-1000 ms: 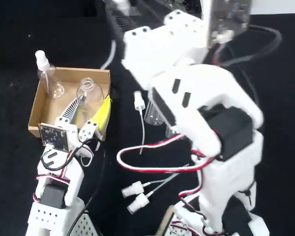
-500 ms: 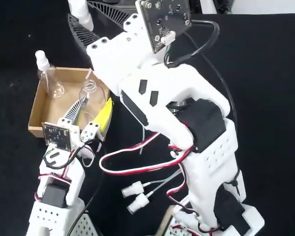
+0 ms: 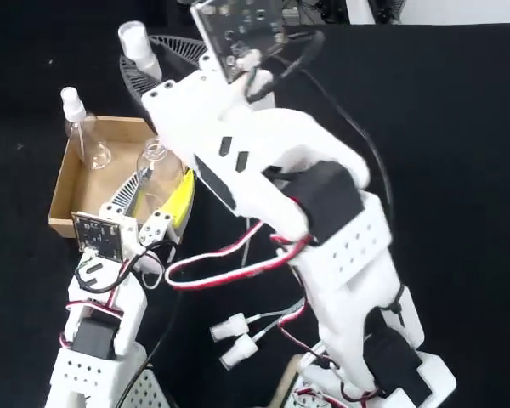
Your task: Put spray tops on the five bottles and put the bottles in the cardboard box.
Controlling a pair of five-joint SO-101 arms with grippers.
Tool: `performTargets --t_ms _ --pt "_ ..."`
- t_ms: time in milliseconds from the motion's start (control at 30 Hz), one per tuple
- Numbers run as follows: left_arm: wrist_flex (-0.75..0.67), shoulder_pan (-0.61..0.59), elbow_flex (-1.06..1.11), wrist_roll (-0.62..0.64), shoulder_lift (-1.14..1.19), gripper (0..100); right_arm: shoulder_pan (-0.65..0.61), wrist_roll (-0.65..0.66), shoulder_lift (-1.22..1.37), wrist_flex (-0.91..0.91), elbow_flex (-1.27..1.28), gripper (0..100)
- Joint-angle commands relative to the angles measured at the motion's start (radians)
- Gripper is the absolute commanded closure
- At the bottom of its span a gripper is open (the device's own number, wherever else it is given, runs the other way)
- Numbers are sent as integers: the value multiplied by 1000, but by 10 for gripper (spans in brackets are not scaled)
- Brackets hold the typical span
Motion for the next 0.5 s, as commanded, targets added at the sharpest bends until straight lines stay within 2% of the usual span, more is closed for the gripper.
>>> performTargets --t_ms 0,200,367,467 --pt "-23 4 -28 9 -6 967 -11 8 -5 -63 16 987" --pt "-23 4 -28 9 -6 967 -63 8 -13 -23 93 969" --pt "-23 5 -27 9 -6 967 -112 8 -16 63 87 774" --pt "-23 5 -19 9 -6 967 -103 8 -54 101 42 756"
